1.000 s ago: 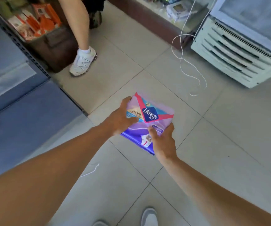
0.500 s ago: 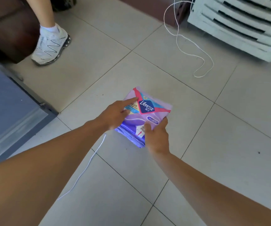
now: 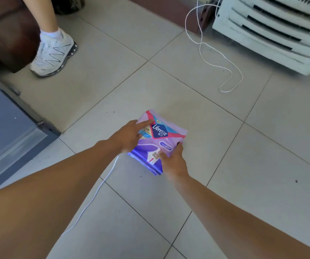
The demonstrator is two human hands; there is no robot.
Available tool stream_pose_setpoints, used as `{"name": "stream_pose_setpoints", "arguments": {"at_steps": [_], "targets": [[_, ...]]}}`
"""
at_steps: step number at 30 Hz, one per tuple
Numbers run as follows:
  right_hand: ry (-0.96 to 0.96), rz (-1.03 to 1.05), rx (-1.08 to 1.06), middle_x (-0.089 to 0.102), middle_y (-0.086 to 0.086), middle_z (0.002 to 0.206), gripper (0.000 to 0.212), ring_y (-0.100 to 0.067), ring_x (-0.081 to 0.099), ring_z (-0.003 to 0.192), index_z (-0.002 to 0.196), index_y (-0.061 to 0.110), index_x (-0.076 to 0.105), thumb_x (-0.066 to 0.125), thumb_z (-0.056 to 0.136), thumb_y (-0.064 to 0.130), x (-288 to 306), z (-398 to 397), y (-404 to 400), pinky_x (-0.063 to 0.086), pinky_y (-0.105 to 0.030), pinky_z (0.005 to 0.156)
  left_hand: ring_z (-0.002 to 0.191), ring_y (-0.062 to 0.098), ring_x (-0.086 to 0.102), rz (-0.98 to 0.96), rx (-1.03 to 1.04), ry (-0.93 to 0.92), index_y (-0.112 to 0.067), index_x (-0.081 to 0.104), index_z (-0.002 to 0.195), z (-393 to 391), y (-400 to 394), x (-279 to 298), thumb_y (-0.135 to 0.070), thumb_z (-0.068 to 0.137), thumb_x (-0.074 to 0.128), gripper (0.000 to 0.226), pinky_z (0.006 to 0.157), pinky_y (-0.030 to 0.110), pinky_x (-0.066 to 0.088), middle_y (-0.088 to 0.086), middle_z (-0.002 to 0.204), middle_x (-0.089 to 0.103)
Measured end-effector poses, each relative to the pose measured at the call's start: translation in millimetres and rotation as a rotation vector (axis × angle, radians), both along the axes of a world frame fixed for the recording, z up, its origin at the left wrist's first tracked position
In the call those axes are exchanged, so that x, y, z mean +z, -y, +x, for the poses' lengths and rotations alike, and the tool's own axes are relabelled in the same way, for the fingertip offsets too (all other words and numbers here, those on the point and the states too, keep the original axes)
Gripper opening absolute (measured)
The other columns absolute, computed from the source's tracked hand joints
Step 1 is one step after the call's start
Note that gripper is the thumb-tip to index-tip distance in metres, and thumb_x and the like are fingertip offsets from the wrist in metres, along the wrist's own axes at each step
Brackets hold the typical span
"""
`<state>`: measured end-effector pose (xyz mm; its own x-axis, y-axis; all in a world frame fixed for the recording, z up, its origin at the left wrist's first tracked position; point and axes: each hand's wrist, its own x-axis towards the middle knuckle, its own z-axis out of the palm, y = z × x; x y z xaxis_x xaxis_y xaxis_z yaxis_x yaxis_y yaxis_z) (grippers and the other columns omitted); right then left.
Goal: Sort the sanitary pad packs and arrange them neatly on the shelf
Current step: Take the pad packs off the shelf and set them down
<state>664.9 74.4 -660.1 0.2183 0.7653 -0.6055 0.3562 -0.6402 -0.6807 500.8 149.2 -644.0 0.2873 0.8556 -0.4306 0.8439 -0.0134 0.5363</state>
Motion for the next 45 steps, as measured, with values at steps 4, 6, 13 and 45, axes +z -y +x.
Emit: {"name": "stream_pose_setpoints", "arguments": {"at_steps": [4,6,13,45], "targets": [[-0.049,-0.048,-0.003,0.055,-0.002,0.134,0.072,-0.024,0.060,0.115,0.149,0.017,0.018,0.063,0.094,0.029,9.4,1.5,-5.8,0.048,-0.023,0.080,0.136,0.029,0.041,0.014,0.047,-0.044,-0.045,0.015,0.152,-4.8,-2.9,17.3,-0.011,0.103,0.039,0.064,0.097,0.036,0.050,0.006,0.163,0.009],[-0.054,-0.063,-0.015,0.056,0.001,0.120,0.062,-0.018,0.061,0.102,0.141,0.015,0.028,0.065,0.092,0.028,22.4,8.4,-5.8,0.042,-0.010,0.056,0.137,0.031,0.041,0.042,0.054,-0.074,-0.047,0.013,0.152,-6.1,0.3,32.0,-0.014,0.104,0.039,0.064,0.099,0.037,0.048,0.006,0.164,0.005],[0.319,0.120,0.423,0.051,-0.009,0.132,0.059,-0.027,0.054,0.116,0.143,0.015,0.035,0.059,0.092,0.033,117.8,18.0,10.9,0.049,-0.033,0.089,0.139,0.037,0.029,-0.032,0.065,-0.418,-0.048,0.004,0.152,-16.7,45.0,109.0,-0.047,0.100,0.040,0.063,0.108,0.044,0.036,0.005,0.163,0.006],[0.409,0.860,1.532,0.045,0.000,0.146,0.063,-0.025,0.036,0.134,0.146,0.023,0.037,0.046,0.092,0.056,598.5,-389.9,116.9,0.040,-0.043,0.104,0.139,0.036,0.028,0.162,1.174,-0.551,-0.047,0.016,0.150,-351.7,363.9,574.9,-0.046,0.092,0.050,0.067,0.113,0.044,0.026,0.010,0.159,0.019]]}}
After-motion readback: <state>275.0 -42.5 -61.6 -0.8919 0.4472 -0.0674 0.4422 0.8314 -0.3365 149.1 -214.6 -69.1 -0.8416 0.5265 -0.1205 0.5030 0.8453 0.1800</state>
